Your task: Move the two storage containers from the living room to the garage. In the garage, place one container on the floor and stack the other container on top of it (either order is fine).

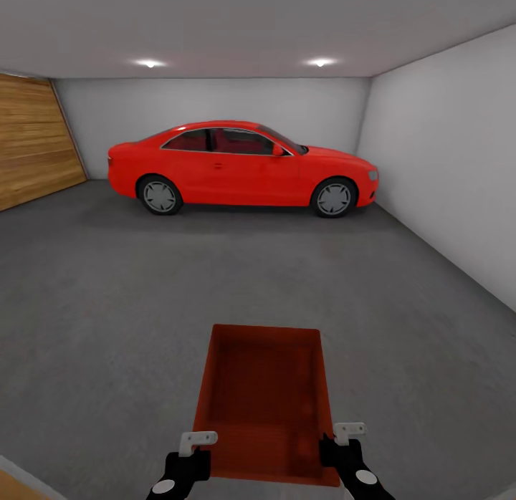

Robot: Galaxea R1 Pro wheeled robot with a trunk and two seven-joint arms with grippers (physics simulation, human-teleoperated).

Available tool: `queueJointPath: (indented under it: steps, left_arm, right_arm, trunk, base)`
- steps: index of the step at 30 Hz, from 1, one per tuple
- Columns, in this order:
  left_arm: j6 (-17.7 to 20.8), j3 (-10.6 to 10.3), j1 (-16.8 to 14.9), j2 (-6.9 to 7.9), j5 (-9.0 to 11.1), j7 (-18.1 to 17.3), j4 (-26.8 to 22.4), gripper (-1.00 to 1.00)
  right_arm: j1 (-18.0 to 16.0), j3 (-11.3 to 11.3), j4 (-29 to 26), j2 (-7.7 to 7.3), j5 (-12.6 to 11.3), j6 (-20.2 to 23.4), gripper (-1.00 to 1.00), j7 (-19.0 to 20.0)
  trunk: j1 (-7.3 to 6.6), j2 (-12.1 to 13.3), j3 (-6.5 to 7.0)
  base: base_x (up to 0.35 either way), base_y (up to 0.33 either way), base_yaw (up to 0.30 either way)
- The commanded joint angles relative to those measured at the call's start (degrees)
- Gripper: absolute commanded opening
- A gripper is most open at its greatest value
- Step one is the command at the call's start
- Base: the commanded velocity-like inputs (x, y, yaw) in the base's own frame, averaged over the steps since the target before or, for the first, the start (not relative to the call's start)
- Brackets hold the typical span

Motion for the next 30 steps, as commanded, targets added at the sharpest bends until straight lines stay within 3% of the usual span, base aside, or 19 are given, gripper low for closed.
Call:
queueJointPath:
  steps: [1, 5, 25, 30]
  left_arm:
    - [0.3, -0.6, 0.0, -0.79, 0.4, -0.2, 0.0, -1.0]
    - [0.3, -0.6, 0.0, -0.79, 0.3, -0.2, 0.0, -1.0]
    - [0.3, -0.6, 0.0, -0.79, 0.4, -0.3, 0.0, -1.0]
    - [0.3, -0.6, 0.0, -0.79, 0.4, -0.2, 0.0, -1.0]
  right_arm:
    - [-0.1, 0.2, -0.9, 1.92, -0.5, -0.2, -1.0, 0.1]
    - [-0.1, 0.2, -0.9, 1.92, -0.5, -0.2, -1.0, 0.1]
    - [-0.1, 0.2, -0.9, 1.92, -0.5, -0.2, -1.0, 0.1]
    - [-0.1, 0.2, -0.9, 1.92, -0.5, -0.2, -1.0, 0.1]
  trunk:
    - [0.05, -0.1, -0.12]
    - [0.05, -0.1, -0.12]
    - [0.05, -0.1, -0.12]
    - [0.05, -0.1, -0.12]
  base:
    - [0.244, -0.056, 0.0]
    - [0.249, -0.075, 0.0]
    - [0.008, -0.002, 0.0]
    - [0.212, 0.0, 0.0]
